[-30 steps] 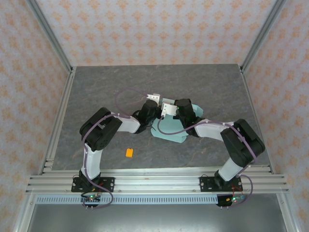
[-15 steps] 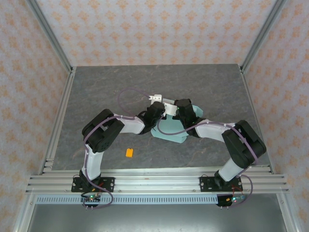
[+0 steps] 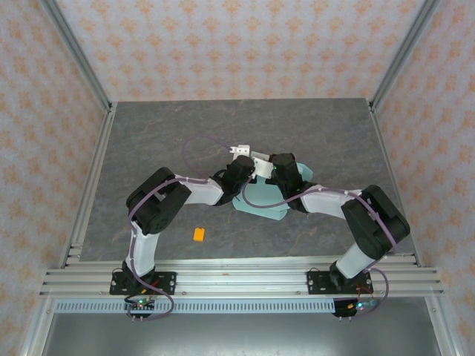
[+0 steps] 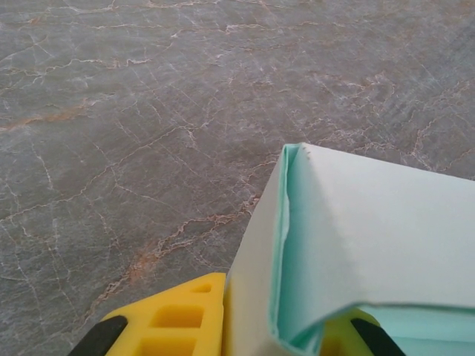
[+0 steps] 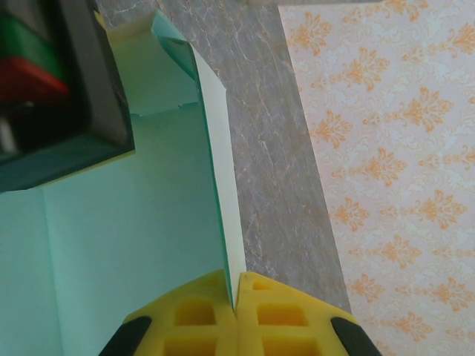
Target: Fold the paper box
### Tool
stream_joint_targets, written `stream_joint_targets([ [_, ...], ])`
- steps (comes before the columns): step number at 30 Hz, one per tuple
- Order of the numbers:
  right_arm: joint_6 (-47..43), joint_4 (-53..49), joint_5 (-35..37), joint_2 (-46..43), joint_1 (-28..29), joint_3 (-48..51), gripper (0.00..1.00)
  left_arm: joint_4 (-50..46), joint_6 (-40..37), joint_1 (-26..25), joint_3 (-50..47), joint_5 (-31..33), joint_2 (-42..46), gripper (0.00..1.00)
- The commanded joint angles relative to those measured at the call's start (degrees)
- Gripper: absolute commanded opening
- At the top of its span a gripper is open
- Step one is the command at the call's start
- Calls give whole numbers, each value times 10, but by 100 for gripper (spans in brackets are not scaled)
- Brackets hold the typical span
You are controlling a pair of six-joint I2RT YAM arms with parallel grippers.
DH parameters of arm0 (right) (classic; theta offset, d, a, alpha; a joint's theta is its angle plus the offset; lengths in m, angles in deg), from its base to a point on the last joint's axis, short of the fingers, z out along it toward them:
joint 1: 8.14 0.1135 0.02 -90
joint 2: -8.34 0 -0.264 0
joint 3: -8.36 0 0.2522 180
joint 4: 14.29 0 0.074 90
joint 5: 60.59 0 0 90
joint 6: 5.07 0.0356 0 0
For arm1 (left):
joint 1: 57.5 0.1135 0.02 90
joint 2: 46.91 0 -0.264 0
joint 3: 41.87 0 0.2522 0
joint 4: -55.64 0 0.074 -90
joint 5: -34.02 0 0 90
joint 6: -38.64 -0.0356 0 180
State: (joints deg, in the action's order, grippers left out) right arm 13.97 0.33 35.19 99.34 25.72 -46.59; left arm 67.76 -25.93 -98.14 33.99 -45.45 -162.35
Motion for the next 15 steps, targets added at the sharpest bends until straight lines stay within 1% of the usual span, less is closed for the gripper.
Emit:
stream_joint_targets([
  [1,63,26,-38,-39,20,2,0,2,55,25,10,54,-11,14],
  [2,61,26,-36,-38,20,1,0,7,35,25,10,43,-9,17],
  [5,58,22,-33,-37,20,0,0,6,22,25,8,28,-5,26],
  [7,55,19,-32,-38,19,-3,0,6,17,25,3,20,1,30],
  [15,46,6,-32,-34,17,-12,0,3,0,28,-14,2,19,39],
])
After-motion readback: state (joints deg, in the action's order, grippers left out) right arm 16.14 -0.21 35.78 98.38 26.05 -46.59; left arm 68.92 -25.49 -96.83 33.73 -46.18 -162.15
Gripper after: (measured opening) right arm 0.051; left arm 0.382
